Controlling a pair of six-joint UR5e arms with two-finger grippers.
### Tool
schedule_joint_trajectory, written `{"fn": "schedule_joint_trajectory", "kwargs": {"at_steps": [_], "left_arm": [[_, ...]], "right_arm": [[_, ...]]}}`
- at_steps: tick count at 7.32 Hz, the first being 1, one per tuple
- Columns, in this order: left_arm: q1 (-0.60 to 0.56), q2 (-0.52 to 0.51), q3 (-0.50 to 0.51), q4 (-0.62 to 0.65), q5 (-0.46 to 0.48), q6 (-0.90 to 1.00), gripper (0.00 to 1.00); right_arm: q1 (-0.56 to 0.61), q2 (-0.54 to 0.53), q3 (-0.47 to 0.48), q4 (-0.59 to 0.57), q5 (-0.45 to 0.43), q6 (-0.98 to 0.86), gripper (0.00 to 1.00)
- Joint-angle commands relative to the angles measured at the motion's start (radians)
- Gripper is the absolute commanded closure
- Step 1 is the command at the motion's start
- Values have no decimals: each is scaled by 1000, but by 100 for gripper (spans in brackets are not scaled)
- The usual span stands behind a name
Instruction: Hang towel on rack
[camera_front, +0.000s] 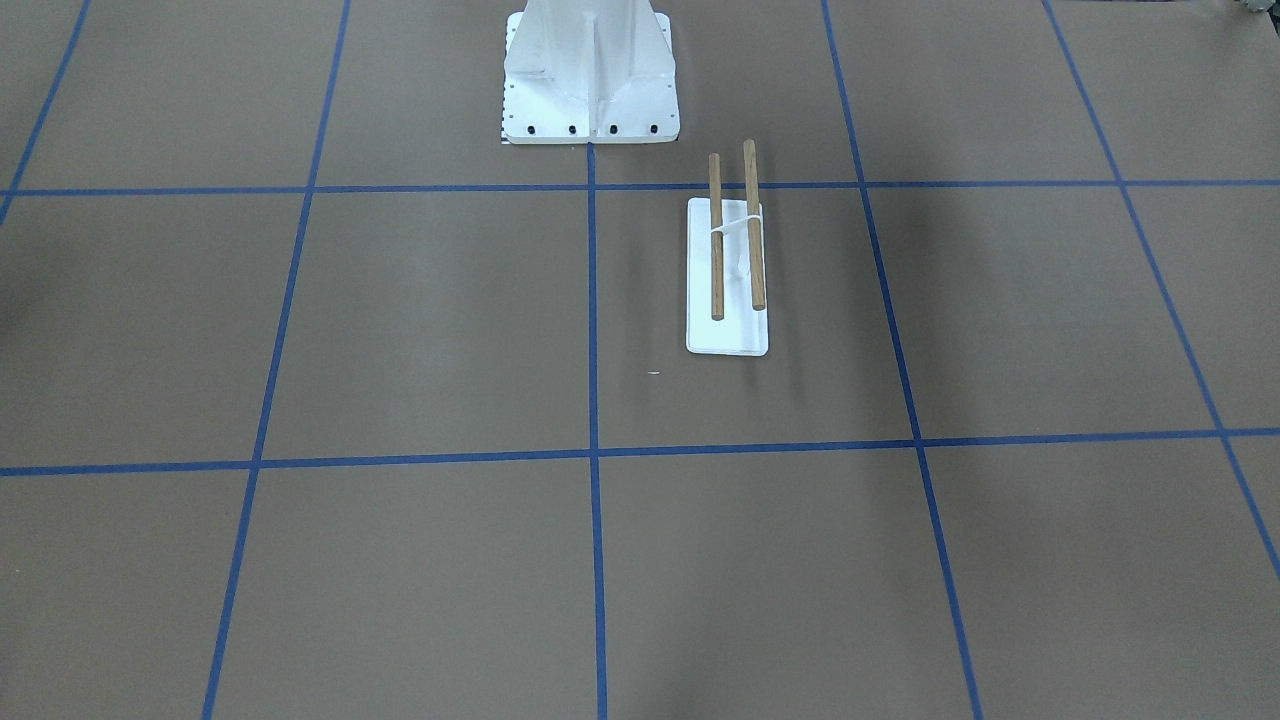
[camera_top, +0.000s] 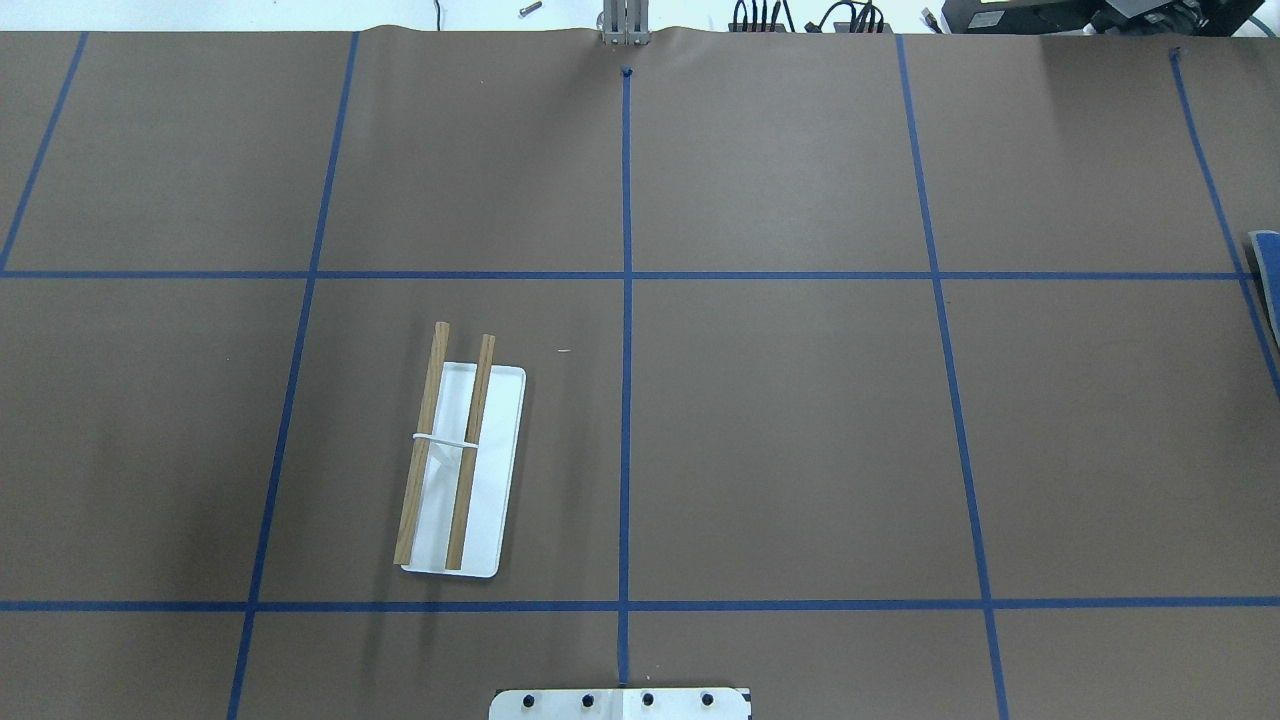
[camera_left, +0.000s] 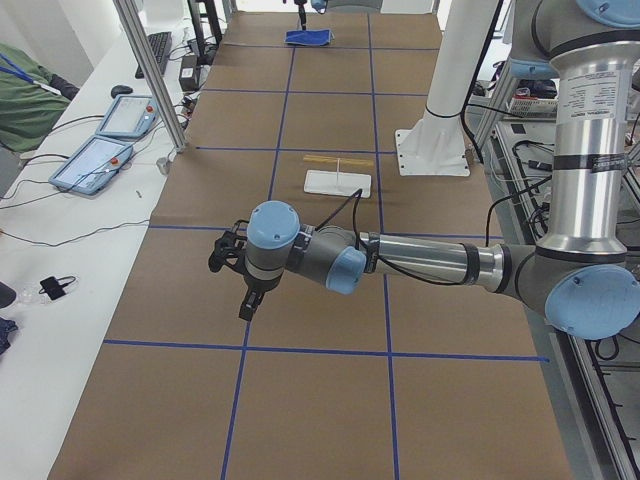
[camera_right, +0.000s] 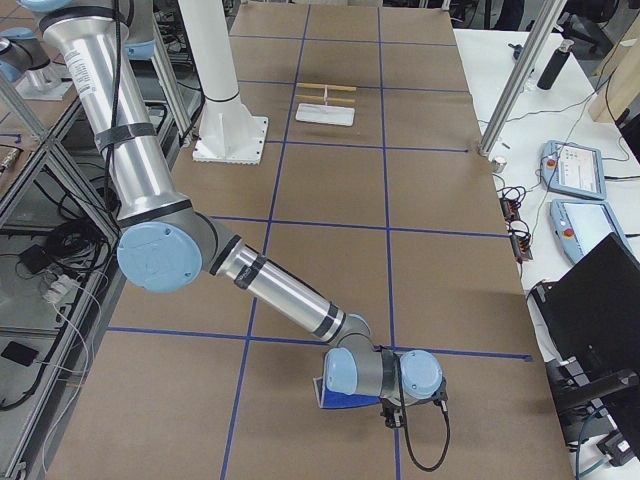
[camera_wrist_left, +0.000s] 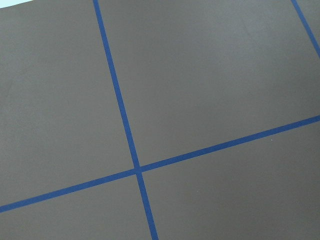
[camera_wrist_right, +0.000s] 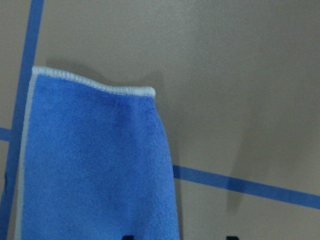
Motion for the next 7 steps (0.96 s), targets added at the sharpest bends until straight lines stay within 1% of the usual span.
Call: {"fn": "schedule_joint_trajectory", "kwargs": {"at_steps": [1,2,3,4,5,6,7], "left_arm": [[0,0,0,0,0,-1,2],[0,0,0,0,0,0,2],[0,0,0,0,0,0,2],[0,0,0,0,0,0,2],[0,0,0,0,0,-1,2],[0,0,0,0,0,-1,2],[0,0,0,0,0,-1,2]], "right_arm": [[-20,2,2,2,7,26,30],[-24,2,0,2,8,26,30],[-28,2,0,2,8,26,35],[-28,0,0,2,8,33,60],[-27,0,-1,2,7,38,82],[-28,-1,-1,2,8,38,100],[-28,-1,3,11,7,35,100]]}}
